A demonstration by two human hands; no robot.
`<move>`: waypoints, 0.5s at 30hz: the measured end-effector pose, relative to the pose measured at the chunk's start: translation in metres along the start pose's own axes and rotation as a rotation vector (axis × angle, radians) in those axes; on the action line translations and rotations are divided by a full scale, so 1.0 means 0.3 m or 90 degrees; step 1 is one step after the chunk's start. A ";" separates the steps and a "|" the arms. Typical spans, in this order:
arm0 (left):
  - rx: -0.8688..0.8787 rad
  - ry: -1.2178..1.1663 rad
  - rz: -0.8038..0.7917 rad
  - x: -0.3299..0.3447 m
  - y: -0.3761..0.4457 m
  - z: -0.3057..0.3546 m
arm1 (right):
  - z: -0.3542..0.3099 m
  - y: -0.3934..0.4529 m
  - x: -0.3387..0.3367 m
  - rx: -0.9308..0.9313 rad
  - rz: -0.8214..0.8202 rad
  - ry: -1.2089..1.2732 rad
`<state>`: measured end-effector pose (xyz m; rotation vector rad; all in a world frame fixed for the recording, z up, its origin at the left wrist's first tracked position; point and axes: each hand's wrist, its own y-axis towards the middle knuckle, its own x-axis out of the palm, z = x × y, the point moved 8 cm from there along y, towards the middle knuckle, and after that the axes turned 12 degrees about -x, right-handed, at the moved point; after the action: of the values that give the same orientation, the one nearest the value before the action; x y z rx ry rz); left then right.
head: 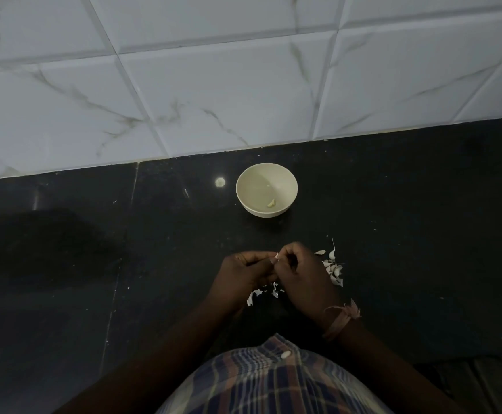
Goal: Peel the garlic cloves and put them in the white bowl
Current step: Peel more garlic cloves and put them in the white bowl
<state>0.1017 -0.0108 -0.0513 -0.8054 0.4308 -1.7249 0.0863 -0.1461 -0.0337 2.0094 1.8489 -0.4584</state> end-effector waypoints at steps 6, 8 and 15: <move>-0.016 -0.029 0.059 -0.028 0.006 -0.013 | 0.033 0.002 -0.032 0.082 0.066 0.059; -0.008 -0.031 0.074 -0.033 0.002 -0.007 | 0.043 -0.003 -0.031 0.090 0.066 0.070; 0.023 0.012 0.099 -0.025 -0.030 0.022 | 0.011 -0.002 -0.023 0.085 0.092 0.118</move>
<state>0.1013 -0.0003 -0.0430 -0.7121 0.4609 -1.5926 0.0850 -0.1536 -0.0334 2.3269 1.8033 -0.3745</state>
